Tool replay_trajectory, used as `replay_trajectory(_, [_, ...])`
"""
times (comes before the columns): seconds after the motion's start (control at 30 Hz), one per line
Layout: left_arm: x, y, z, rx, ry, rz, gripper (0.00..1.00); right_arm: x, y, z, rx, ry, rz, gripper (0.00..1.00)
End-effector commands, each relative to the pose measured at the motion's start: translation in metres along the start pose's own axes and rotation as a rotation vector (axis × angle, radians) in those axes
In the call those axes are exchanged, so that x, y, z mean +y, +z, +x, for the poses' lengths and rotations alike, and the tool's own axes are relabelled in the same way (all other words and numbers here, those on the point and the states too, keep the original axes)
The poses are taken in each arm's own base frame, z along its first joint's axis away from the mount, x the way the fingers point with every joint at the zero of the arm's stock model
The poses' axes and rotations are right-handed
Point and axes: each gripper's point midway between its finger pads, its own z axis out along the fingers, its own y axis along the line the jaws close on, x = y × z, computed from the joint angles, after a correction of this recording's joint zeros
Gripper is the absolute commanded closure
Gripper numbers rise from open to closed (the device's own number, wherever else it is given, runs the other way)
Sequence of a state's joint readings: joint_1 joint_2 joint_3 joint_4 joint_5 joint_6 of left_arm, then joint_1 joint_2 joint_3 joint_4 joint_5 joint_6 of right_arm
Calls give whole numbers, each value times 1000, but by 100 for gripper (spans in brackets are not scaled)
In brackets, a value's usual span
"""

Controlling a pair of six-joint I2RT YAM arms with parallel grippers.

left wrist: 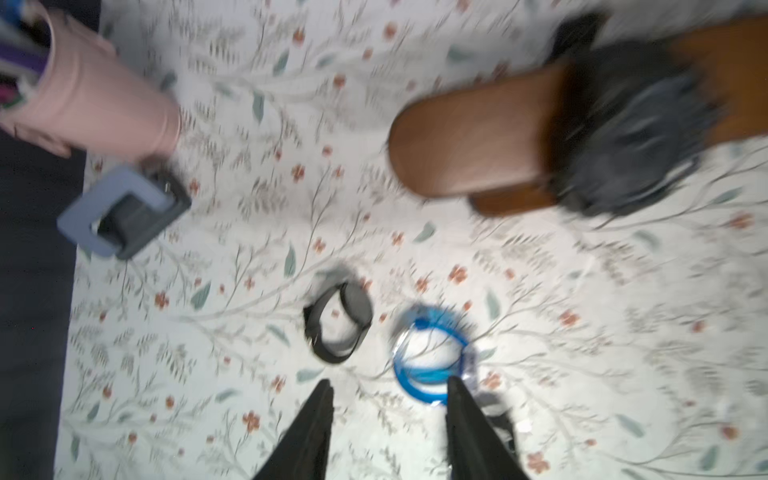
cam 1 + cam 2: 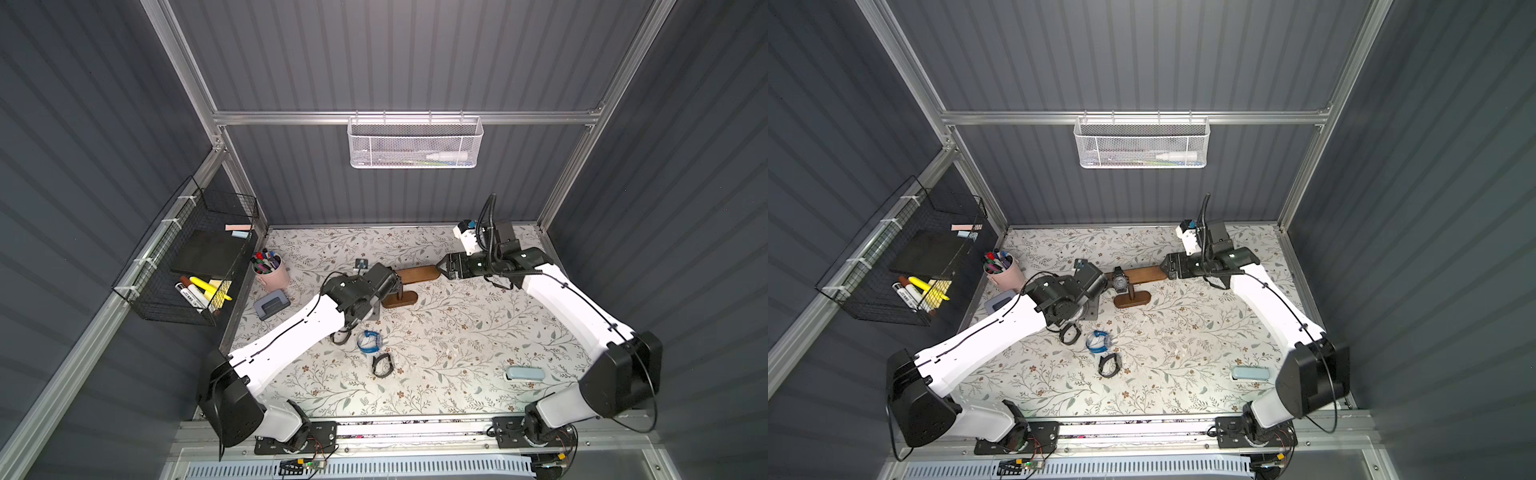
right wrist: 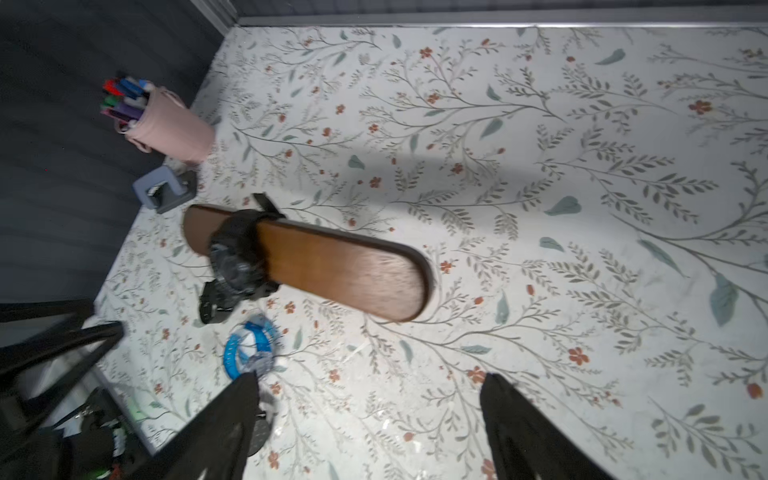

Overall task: Place watch on stand
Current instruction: Place the watch on the stand, then pick up the watch at the center of the board.

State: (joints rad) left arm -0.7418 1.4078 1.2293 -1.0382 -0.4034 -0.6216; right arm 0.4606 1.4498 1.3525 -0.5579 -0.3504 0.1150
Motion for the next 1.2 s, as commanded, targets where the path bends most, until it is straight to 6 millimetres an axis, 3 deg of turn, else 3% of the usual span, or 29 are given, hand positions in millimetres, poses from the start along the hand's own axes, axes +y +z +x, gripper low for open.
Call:
replay_trajectory(0.0, [29, 2, 31, 78, -152, 9, 59, 57, -17, 12, -2, -28, -136, 10])
replay_trajectory(0.17, [32, 22, 26, 29, -328, 143, 61, 131, -21, 28, -44, 10, -353, 9])
replay_trajectory(0.3, [27, 43, 17, 45, -437, 212, 62, 160, 3, 57, -2, 37, -405, 10])
replay_trajectory(0.5, [27, 76, 11, 89, -617, 302, 67, 183, 38, 95, 71, 44, -452, 10])
replay_trajectory(0.73, [20, 94, 5, 113, -640, 305, 68, 196, 67, 117, 115, 3, -472, 10])
replay_trajectory(1.17, [18, 114, 14, 158, -625, 265, 71, 192, 72, 124, 131, -24, -454, 9])
